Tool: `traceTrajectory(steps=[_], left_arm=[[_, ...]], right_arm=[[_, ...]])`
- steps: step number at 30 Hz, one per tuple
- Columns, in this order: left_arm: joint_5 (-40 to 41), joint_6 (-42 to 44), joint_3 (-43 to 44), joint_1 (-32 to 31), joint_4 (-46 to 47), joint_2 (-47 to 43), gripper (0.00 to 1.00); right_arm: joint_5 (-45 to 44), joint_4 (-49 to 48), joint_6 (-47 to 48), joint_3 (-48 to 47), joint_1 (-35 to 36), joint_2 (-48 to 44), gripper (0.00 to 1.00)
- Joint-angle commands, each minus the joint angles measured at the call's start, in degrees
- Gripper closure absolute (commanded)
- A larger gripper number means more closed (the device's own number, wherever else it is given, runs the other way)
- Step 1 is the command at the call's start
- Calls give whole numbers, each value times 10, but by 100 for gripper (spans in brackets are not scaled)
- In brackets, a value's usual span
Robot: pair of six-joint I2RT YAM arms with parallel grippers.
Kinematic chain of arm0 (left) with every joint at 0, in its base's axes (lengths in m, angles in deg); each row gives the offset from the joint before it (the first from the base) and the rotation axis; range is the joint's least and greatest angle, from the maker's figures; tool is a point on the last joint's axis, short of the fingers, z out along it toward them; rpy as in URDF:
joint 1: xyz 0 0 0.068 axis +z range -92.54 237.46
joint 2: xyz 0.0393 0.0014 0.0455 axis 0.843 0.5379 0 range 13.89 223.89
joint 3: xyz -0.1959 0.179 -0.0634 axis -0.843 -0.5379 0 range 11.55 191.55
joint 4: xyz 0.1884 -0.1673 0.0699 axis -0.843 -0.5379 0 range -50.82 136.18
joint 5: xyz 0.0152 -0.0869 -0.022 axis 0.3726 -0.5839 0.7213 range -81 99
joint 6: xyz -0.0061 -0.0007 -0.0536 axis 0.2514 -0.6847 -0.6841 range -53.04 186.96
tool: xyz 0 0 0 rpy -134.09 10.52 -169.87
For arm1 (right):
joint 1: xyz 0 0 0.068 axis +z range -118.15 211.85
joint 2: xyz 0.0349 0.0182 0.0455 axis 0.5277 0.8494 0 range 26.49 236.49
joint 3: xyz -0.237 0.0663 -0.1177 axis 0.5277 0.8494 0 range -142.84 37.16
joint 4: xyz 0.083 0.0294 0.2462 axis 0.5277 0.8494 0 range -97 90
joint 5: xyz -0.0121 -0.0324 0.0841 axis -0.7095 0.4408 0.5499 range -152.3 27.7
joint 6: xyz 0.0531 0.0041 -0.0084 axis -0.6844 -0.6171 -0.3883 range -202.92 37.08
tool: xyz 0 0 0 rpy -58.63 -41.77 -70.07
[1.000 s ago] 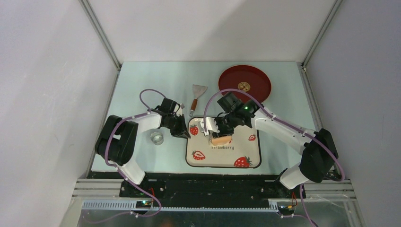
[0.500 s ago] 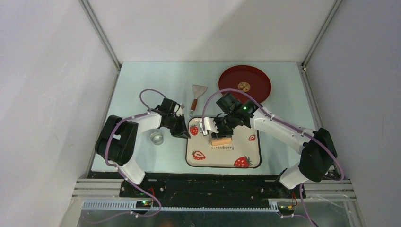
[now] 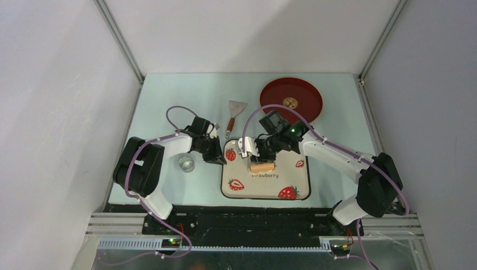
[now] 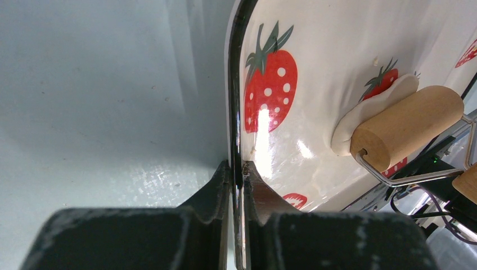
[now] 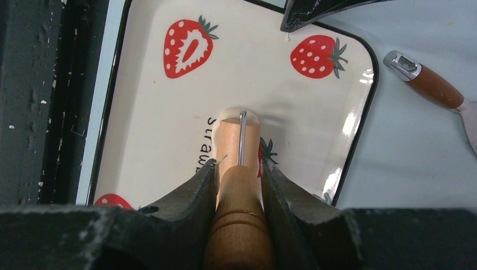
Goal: Roll out the dumpling wrappers from the dough
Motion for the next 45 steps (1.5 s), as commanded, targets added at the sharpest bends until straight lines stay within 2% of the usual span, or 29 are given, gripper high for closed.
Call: traceTrajectory(steps=[1, 12, 21, 35, 45], left_arm=[[83, 40, -13, 0, -39, 28, 100], [83, 39, -13, 0, -39, 27, 100], [84, 39, -12, 0, -39, 28, 100], [85, 41, -10, 0, -40, 30, 100], [86, 42, -8, 0, -43, 27, 100]], right_arm=[[-29, 18, -12, 42, 15, 32, 100], [-7, -29, -69, 132, 28, -44, 100], [24, -49, -93, 173, 29, -59, 100], [-5, 20, -92, 156, 38, -66, 100], [-89, 130, -105, 98, 51, -21, 100]])
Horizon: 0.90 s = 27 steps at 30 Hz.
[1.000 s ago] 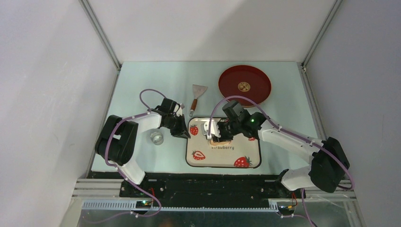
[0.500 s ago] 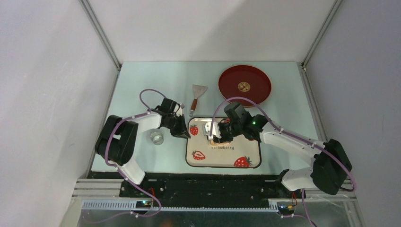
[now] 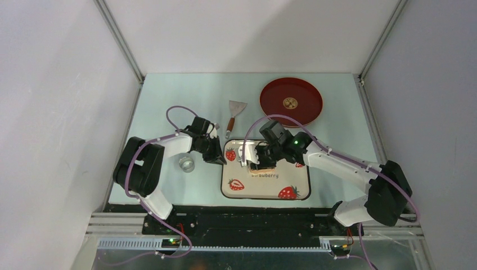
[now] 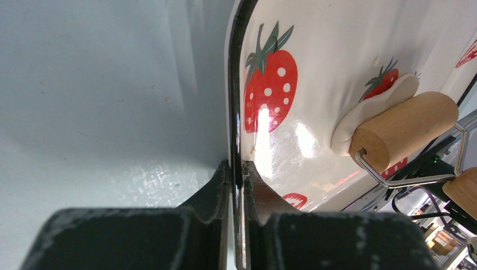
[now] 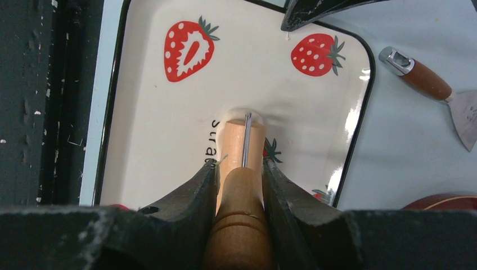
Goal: Roll out the dumpling wrappers from the dough
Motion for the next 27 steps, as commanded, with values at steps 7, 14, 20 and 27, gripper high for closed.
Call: traceTrajectory(steps=[7, 14, 20, 27], left_arm=[[85, 43, -8, 0, -43, 27, 100], [86, 42, -9, 0, -44, 25, 100], [86, 42, -9, 0, -45, 24, 100], [86, 41, -11, 0, -45, 23, 100]], right_arm=[[-77, 257, -64, -10, 20, 70, 100], [-48, 268, -64, -9, 28, 50, 100], [-29, 273, -67, -9, 30, 31, 100], [-30, 273, -69, 0, 33, 40, 100]])
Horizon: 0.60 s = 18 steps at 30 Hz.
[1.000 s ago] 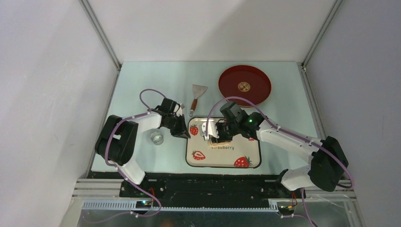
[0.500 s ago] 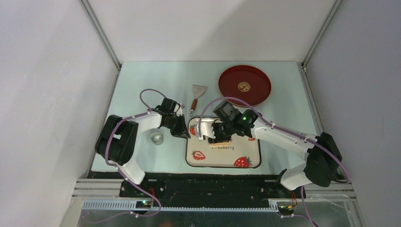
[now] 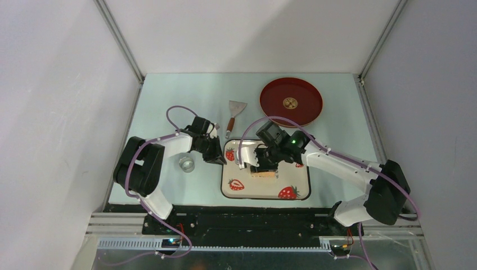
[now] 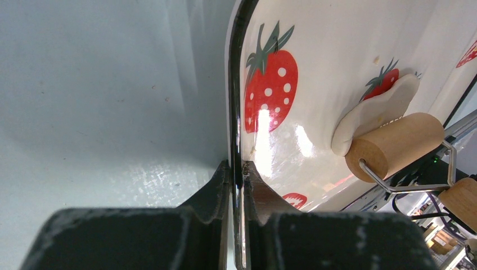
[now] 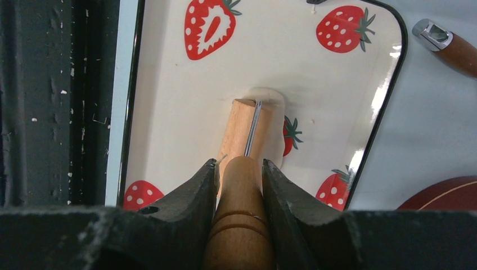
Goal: Roll out the dumpling wrappers from the dough
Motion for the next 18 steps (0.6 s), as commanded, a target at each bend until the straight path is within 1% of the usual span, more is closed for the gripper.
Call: traceTrajectory(steps=[1, 9, 12, 15, 18], left_arm=[[85, 41, -14, 0, -41, 22, 100], [85, 40, -14, 0, -40, 22, 100], [84, 40, -14, 0, -40, 23, 100], [85, 40, -15, 0, -40, 23, 100], [85, 41, -14, 0, -40, 24, 100]], right_arm=[[22, 177, -50, 46, 8, 26, 100], [38, 166, -50, 53, 15, 15, 100], [41, 150, -52, 53, 11, -19, 100], [39, 109, -57, 49, 4, -67, 100], [38, 85, -54, 34, -13, -91, 100]])
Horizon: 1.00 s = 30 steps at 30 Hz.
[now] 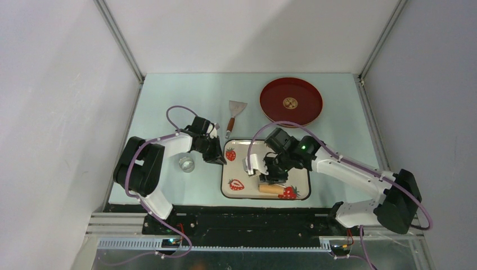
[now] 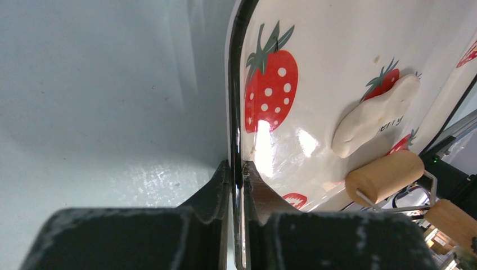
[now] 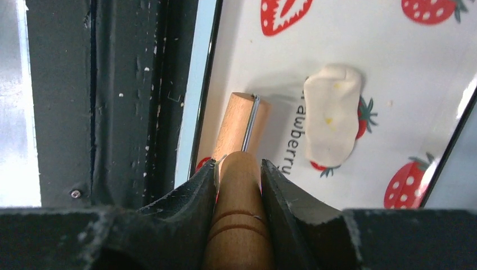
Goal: Roll out the dumpling wrappers from the dough
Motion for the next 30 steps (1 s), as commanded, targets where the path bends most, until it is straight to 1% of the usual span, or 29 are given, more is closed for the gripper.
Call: traceTrajectory(steps=[1, 4, 7, 15, 22, 30], left_arm=[[85, 41, -15, 0, -40, 25, 100], [85, 41, -13, 0, -41, 26, 100], [86, 41, -13, -1, -40, 27, 100], [86, 43, -13, -1, -41, 27, 100], [85, 43, -12, -1, -40, 29, 100], [84, 43, -10, -1, -40, 30, 100]], right_arm=[[-17, 12, -8, -9, -21, -35, 100], [-20, 3, 5, -41, -40, -29, 100], [-17, 1, 24, -82, -52, -3, 100], [5, -19, 57, -154, -58, 75, 100], [20, -37, 67, -171, -45, 128, 100], [25, -61, 65, -171, -32, 139, 100]])
